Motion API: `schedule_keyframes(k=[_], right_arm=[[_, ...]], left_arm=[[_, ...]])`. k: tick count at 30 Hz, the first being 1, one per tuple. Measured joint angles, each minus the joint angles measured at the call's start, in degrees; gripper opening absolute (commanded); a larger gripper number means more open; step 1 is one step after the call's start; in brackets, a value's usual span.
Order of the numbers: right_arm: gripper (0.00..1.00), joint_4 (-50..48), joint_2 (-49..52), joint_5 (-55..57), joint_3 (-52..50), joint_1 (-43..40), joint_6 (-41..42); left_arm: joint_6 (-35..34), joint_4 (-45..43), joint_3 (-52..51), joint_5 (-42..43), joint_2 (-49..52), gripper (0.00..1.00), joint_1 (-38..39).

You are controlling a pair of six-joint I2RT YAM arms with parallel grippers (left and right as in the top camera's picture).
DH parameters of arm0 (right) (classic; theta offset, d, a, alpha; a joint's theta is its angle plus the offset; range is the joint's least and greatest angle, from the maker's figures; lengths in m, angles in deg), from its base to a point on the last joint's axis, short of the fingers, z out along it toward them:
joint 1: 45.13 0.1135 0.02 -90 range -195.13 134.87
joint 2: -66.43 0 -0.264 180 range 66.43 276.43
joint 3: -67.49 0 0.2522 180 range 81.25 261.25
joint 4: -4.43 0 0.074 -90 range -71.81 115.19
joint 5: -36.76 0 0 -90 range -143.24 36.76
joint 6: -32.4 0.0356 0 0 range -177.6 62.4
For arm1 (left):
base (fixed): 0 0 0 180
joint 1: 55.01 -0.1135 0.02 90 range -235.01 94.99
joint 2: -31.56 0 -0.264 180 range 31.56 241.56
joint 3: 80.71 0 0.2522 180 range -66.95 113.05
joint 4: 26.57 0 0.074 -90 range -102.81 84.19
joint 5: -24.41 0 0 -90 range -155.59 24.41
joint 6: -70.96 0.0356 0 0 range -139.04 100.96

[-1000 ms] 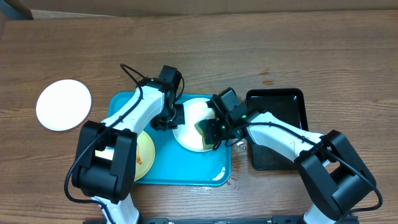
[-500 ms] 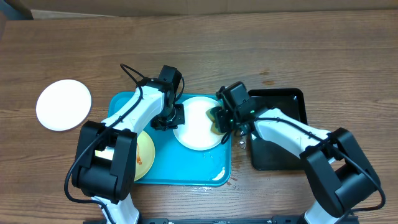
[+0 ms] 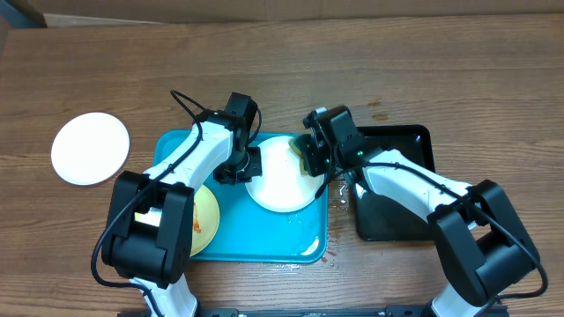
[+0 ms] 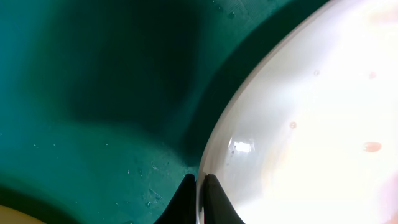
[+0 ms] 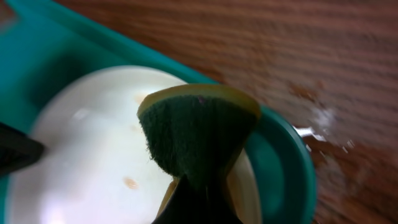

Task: Clean dirty plates on tray and stack at the side
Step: 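Wipe the sponge across the plate's right edge, then carry it to the black tray, then lift the cleaned white plate upright off the teal tray with the left gripper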

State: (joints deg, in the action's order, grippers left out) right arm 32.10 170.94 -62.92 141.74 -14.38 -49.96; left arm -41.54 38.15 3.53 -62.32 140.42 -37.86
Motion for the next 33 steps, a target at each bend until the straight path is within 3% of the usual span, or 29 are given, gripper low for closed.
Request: schedule_keyframes(k=[7, 14, 23, 33], right_arm=[[0.04, 2.54, -0.11, -14.23, 6.14, -0.28, -0.15], [0.04, 15.15, -5.27, -20.59, 8.22, -1.20, -0.20], [0.04, 42.34, -11.17, -10.67, 8.90, -14.45, -0.15], [0.04, 39.95, -11.21, 1.03, 1.11, -22.23, 1.86]], left_arm=[[0.02, 0.00, 0.00, -0.04, 0.00, 0.04, 0.00], [0.35, 0.00, 0.00, -0.07, 0.00, 0.04, 0.00], [1.57, 2.01, 0.07, -2.40, -0.24, 0.04, 0.00], [1.73, 5.20, 0.13, -12.57, -12.00, 0.04, 0.00]])
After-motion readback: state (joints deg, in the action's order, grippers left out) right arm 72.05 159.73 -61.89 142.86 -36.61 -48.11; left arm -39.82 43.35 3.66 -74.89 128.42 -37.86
